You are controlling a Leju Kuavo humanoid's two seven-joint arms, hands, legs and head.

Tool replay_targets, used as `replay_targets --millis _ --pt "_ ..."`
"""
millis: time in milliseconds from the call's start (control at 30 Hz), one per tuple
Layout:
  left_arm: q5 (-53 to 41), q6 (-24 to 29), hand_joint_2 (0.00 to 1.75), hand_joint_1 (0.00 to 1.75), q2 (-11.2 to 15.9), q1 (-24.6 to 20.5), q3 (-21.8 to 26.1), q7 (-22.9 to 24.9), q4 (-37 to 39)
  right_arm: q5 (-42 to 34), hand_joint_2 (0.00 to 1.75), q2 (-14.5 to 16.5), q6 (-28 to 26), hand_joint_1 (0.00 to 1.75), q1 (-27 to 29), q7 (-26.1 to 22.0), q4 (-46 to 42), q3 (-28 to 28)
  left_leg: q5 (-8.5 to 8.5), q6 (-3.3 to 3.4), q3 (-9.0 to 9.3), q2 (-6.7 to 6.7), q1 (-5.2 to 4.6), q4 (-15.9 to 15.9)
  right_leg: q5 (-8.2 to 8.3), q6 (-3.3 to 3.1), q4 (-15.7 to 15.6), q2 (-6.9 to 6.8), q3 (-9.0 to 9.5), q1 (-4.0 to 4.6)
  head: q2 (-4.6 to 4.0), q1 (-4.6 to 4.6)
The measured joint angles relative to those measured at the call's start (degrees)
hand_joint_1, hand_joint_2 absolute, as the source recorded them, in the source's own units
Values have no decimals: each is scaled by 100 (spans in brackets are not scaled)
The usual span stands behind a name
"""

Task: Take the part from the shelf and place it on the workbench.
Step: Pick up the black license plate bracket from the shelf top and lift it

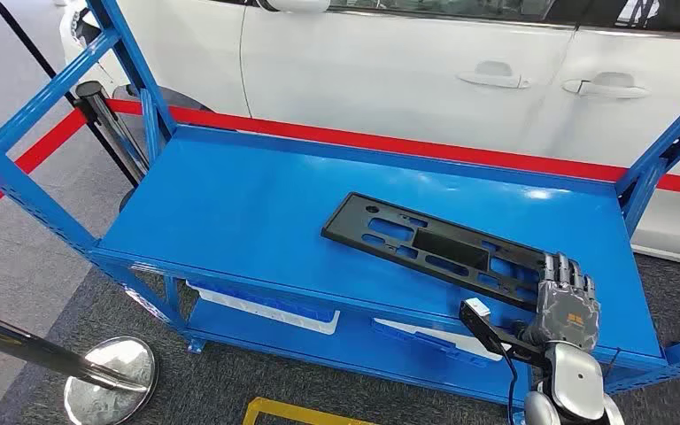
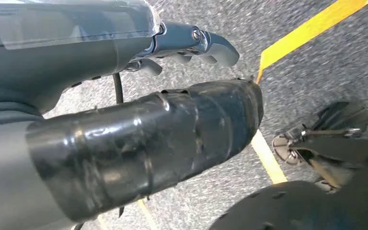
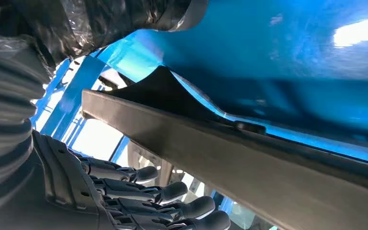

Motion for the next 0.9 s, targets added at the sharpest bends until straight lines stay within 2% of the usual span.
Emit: replay_targets --millis 67,167,200,267,333,367,400,433,467,533,567,633,700,767,833,867,900 --pt "1 -1 0 0 0 -7 -1 4 0 1 175 13 -4 5 -15 -4 26 -13 -16 7 12 -1 -11 -46 7 30 2 -1 -17 3 0 1" --pt "0 -4 0 0 -1 -9 -4 15 0 1 175 49 -9 130 -41 -13 91 -43 3 64 29 1 -3 -142 16 115 -6 -3 -27 7 1 2" --pt "1 -6 0 0 -3 -6 -5 20 0 1 175 57 -10 168 -45 -15 109 -53 27 102 38 6 13 -176 -47 138 63 -7 -53 7 1 4" --pt "8 -14 0 0 -6 -7 -7 46 0 2 175 66 -15 175 -55 -28 140 -70 63 165 47 17 36 -224 -347 173 517 -12 -254 -3 0 9" --pt "18 -28 0 0 -5 -8 -5 88 0 2 175 82 -19 175 -58 -49 164 -70 65 192 34 17 29 -220 -686 208 1261 -15 -609 -19 0 11" --pt "23 -37 0 0 -5 -8 -5 109 0 2 175 92 -20 175 -57 -59 172 -63 61 193 32 16 27 -214 -741 224 1505 -16 -728 -31 0 10" --pt "33 -47 0 0 -4 -8 -4 128 0 2 175 101 -20 175 -57 -71 177 -50 54 189 35 14 26 -206 -676 237 1538 -20 -747 -44 0 10" --pt "45 -55 0 0 -5 -10 -4 143 0 2 175 108 -21 175 -62 -81 178 -36 44 179 42 11 27 -193 -510 244 1342 -25 -654 -58 0 10" --pt "57 -64 0 0 -7 -12 -4 152 0 2 175 111 -22 175 -72 -88 177 -18 26 163 51 6 29 -174 -290 243 954 -32 -466 -72 0 11" --pt "73 -80 0 0 -10 -14 -5 161 -1 3 175 117 -31 175 -104 -94 170 16 -17 114 44 0 12 -115 -35 219 275 -36 -142 -69 1 10" --pt "76 -87 0 0 -10 -15 -5 162 -1 7 175 122 -44 175 -118 -97 162 32 -31 87 32 0 4 -90 0 201 101 -35 -68 -57 1 7" --pt "71 -101 0 0 -10 -16 -6 157 -2 20 175 130 -105 175 -129 -103 140 52 -33 38 17 -1 -2 -75 -15 153 64 -27 -76 -30 1 2" --pt "42 -117 0 0 -13 -12 -9 132 -2 20 175 130 -205 175 -120 -125 91 55 -95 -16 -3 0 16 -22 4 83 25 -32 -54 -46 1 2" --pt "-7 -139 0 0 -20 -10 -31 100 -2 -17 175 108 -309 175 -68 -192 27 32 -361 -67 -187 -2 35 397 24 15 -19 -49 -23 -61 1 0" --pt "-37 -168 87 0 -26 -5 -66 88 -2 -64 175 75 -379 175 17 -275 -21 -15 -716 -102 -540 -3 41 1159 20 -14 -20 -64 -22 -49 0 -1" --pt "-42 -183 131 0 -27 -1 -79 88 -2 -80 175 64 -398 175 56 -303 -39 -42 -809 -111 -685 -3 43 1456 17 -18 -16 -67 -23 -45 1 -1" --pt "-40 -208 175 0 -27 5 -87 84 -2 -93 175 55 -417 175 92 -336 -58 -74 -785 -114 -742 -2 44 1562 13 -20 -11 -63 -22 -43 1 -1"
